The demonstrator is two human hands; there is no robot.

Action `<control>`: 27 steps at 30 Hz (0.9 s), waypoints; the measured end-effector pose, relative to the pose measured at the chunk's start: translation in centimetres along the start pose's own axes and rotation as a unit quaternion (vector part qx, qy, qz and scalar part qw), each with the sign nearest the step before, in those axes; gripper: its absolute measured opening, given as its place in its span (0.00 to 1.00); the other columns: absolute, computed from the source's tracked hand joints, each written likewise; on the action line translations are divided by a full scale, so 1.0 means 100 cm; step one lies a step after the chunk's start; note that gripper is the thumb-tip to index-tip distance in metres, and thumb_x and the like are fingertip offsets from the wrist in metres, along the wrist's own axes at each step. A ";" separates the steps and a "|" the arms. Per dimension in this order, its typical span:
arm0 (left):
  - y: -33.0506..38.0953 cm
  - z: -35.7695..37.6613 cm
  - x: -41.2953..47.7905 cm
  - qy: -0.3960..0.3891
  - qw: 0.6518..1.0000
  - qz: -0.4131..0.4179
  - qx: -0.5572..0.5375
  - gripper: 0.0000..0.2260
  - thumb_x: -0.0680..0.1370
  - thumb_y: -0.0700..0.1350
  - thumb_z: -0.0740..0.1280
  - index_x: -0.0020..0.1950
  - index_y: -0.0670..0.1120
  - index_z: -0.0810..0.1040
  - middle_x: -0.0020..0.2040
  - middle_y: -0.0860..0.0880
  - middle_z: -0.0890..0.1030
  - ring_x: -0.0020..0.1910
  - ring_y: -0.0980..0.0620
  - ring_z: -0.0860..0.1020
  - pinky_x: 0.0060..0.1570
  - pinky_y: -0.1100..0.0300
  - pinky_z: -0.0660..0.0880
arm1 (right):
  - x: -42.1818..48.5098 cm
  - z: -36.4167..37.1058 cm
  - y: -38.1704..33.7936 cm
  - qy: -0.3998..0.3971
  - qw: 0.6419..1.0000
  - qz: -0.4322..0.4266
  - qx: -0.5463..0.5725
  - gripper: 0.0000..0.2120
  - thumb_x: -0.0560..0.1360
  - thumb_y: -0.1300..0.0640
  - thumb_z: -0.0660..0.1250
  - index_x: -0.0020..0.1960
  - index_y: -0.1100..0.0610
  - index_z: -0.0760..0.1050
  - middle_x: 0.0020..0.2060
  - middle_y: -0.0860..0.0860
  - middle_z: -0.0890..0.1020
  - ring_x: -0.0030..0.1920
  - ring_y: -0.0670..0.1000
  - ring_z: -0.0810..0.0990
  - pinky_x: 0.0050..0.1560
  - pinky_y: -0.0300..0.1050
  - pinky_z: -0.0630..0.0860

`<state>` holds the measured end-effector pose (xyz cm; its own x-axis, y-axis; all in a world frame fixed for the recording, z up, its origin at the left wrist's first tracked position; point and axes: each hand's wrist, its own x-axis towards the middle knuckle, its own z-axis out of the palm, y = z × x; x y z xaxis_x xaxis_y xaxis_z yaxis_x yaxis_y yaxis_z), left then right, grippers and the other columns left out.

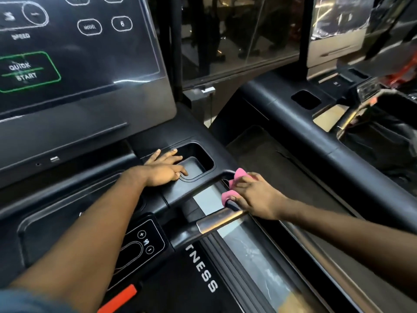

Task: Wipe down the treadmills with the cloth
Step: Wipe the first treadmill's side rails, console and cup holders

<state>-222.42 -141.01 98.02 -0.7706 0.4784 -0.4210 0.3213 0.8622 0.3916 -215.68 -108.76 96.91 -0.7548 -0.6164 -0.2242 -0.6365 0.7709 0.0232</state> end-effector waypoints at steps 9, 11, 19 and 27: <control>-0.007 -0.004 0.005 -0.004 0.999 0.021 0.044 0.23 0.86 0.48 0.56 0.81 0.53 0.58 0.83 0.56 0.49 0.80 0.57 0.38 0.75 0.52 0.32 | 0.033 -0.058 -0.103 0.368 0.689 0.537 0.319 0.22 0.86 0.48 0.51 0.56 0.59 0.79 0.49 0.62 0.84 0.50 0.64 0.82 0.50 0.54 0.75; -0.012 -0.007 0.006 -0.017 0.999 0.037 0.032 0.24 0.86 0.45 0.57 0.82 0.52 0.56 0.83 0.56 0.50 0.80 0.57 0.40 0.75 0.53 0.32 | 0.058 -0.066 -0.125 0.247 0.673 0.582 0.385 0.23 0.86 0.47 0.50 0.64 0.63 0.75 0.58 0.65 0.81 0.60 0.65 0.80 0.57 0.54 0.74; -0.033 -0.021 0.007 -0.042 0.990 0.124 0.042 0.28 0.85 0.38 0.57 0.82 0.49 0.50 0.82 0.56 0.49 0.81 0.58 0.44 0.75 0.58 0.34 | 0.135 -0.053 -0.126 0.253 0.305 0.638 0.661 0.36 0.85 0.43 0.51 0.82 0.62 0.41 0.76 0.66 0.64 0.73 0.67 0.68 0.72 0.58 0.63; -0.033 -0.022 0.013 -0.058 0.986 0.132 0.084 0.27 0.85 0.40 0.55 0.83 0.49 0.48 0.82 0.56 0.47 0.81 0.57 0.42 0.75 0.56 0.32 | 0.140 -0.048 -0.170 0.229 0.273 0.643 0.678 0.41 0.82 0.32 0.44 0.77 0.63 0.64 0.73 0.63 0.71 0.72 0.64 0.71 0.73 0.56 0.65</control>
<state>-225.70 -143.63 97.94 -0.5826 0.6973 -0.4176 0.5964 0.7158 0.3632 -216.18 -131.32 98.03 -0.3532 0.5885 -0.7273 0.6103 -0.4442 -0.6559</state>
